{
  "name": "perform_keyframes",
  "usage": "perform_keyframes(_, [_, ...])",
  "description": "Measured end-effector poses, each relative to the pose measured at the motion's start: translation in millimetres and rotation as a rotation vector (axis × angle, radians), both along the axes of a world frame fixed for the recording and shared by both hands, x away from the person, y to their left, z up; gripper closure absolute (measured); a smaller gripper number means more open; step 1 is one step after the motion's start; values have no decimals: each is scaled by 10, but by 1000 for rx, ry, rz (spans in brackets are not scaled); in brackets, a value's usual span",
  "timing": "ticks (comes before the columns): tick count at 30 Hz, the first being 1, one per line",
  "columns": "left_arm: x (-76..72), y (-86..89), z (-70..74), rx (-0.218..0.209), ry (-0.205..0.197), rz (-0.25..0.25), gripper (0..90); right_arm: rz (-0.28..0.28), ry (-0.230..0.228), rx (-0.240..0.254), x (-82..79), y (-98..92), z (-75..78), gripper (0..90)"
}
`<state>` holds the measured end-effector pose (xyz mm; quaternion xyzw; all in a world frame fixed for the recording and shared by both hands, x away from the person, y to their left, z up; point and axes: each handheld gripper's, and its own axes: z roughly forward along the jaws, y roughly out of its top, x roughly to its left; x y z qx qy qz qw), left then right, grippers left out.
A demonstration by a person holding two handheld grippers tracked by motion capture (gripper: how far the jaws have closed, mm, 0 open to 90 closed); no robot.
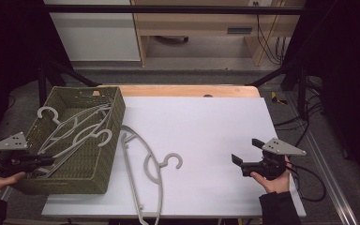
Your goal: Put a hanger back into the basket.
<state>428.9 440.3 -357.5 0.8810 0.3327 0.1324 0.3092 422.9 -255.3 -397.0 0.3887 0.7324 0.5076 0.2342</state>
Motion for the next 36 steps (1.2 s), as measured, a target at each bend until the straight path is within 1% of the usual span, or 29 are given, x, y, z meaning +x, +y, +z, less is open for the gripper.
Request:
perform_keyframes(1, [13, 4, -37, 18, 9, 13, 805, 1, 1, 3, -2, 3, 1, 31])
perform_keyframes(2, [27, 12, -69, 33, 27, 21, 802, -3, 0, 0, 0, 1, 0, 31])
perform_keyframes(3, [35, 14, -111, 44, 30, 33, 798, -2, 1, 2, -1, 1, 1, 31])
perform_keyframes(4, [44, 21, -142, 53, 44, 38, 792, -2, 0, 1, 1, 1, 0, 31])
perform_keyframes(5, [50, 23, -173, 51, 52, 49, 789, -1, -1, -2, 2, 1, -1, 32])
perform_keyframes(6, [51, 27, -180, 41, 53, 59, 787, -1, 1, -2, 3, 5, -4, 32])
perform_keyframes(8, [49, 20, -160, 48, 56, 60, 781, -3, 3, -2, 7, 15, -9, 31])
perform_keyframes(9, [46, -7, -148, 58, 38, 73, 773, -3, 4, -4, 7, 17, -10, 31])
perform_keyframes(10, [50, -19, -131, 58, 35, 80, 745, 0, 4, -3, 8, 19, -11, 31])
perform_keyframes(12, [64, -65, -88, 37, 9, 103, 665, 0, 3, -3, 9, 19, -11, 31])
perform_keyframes(13, [73, -85, -65, 31, 4, 104, 628, -2, 4, -4, 7, 18, -9, 31])
perform_keyframes(14, [91, -127, -36, 20, -17, 113, 590, -2, 3, -2, 7, 18, -10, 31])
perform_keyframes(15, [117, -177, -13, 17, -41, 125, 529, -2, 2, -3, 5, 16, -8, 31])
perform_keyframes(16, [135, -206, 1, 19, -54, 133, 459, -2, 2, -2, 4, 15, -7, 31])
perform_keyframes(18, [185, -296, 13, 19, -80, 151, 406, -2, 3, -2, 4, 14, -7, 31])
perform_keyframes(19, [211, -346, 3, 8, -92, 168, 362, -1, 2, -3, 3, 15, -7, 31])
perform_keyframes(20, [243, -385, -1, 13, -89, 179, 343, -1, 3, -3, 4, 15, -8, 31])
perform_keyframes(22, [301, -460, -36, 10, -100, 190, 321, 0, 3, -3, 3, 16, -9, 31])
perform_keyframes(23, [326, -482, -49, 14, -97, 193, 310, 0, 3, -3, 2, 17, -9, 31])
perform_keyframes(24, [360, -524, -79, 15, -86, 195, 306, 0, 3, -3, 3, 17, -10, 31])
perform_keyframes(26, [400, -587, -116, 65, -56, 190, 312, 1, 5, -4, 3, 19, -11, 31])
perform_keyframes(27, [419, -626, -144, 108, -45, 199, 315, 4, 5, -6, 4, 17, -11, 31])
perform_keyframes(28, [428, -642, -156, 119, -39, 205, 320, 1, 7, -3, 3, 21, -12, 32])
perform_keyframes(29, [440, -652, -163, 142, -27, 199, 322, 5, 7, -4, 3, 20, -13, 32])
perform_keyframes(33, [465, -667, -185, 171, -3, 210, 344, 4, 4, -7, 8, 29, -18, 32])
perform_keyframes(34, [472, -673, -190, 186, 5, 214, 347, 5, 4, -6, 8, 29, -18, 32])
perform_keyframes(36, [490, -687, -209, 199, 25, 205, 367, 4, 4, -6, 8, 29, -18, 32])
